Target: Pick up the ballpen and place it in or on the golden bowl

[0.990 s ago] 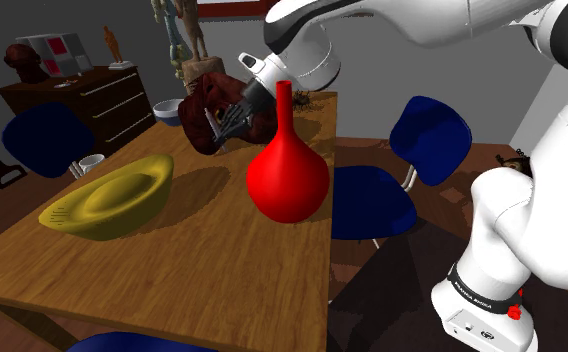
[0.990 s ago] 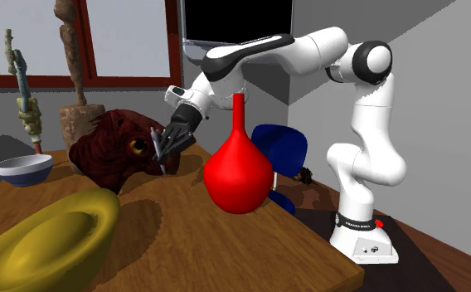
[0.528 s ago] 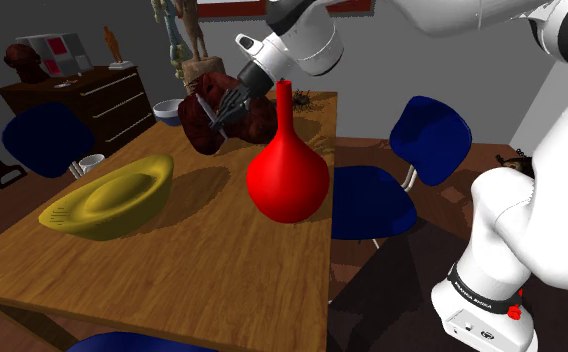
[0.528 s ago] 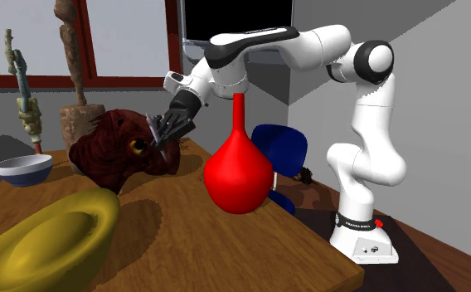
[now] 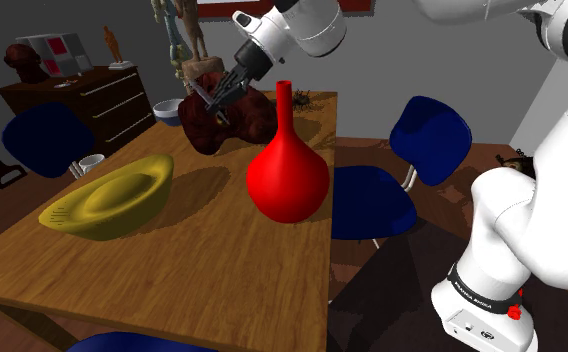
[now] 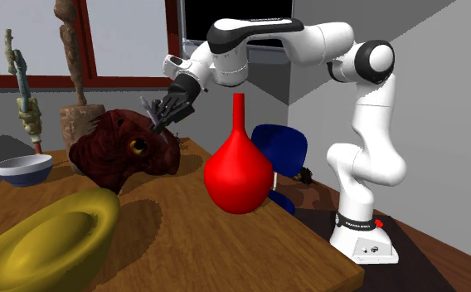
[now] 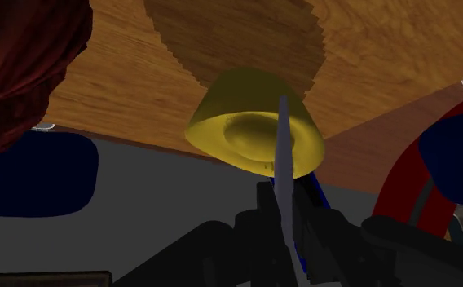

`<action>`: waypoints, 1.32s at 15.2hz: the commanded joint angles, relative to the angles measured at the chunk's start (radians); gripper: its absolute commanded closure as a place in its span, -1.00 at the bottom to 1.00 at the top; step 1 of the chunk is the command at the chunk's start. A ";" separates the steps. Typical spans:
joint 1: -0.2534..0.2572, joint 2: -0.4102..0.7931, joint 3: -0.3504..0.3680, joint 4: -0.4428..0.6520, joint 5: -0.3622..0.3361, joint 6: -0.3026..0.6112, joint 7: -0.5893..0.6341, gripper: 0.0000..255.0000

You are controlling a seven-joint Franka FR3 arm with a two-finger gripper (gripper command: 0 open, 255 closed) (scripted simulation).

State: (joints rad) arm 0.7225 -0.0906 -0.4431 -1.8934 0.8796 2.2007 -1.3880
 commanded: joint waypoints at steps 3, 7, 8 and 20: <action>0.016 0.046 0.016 0.054 0.007 0.012 0.033 1.00; 0.045 0.149 0.045 0.156 0.034 0.045 0.076 1.00; 0.051 0.177 0.052 0.184 0.039 0.051 0.089 1.00; 0.088 0.576 0.107 0.679 0.046 0.061 0.299 1.00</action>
State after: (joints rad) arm 0.8146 0.4407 -0.3386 -1.2778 0.9281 2.2716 -1.1137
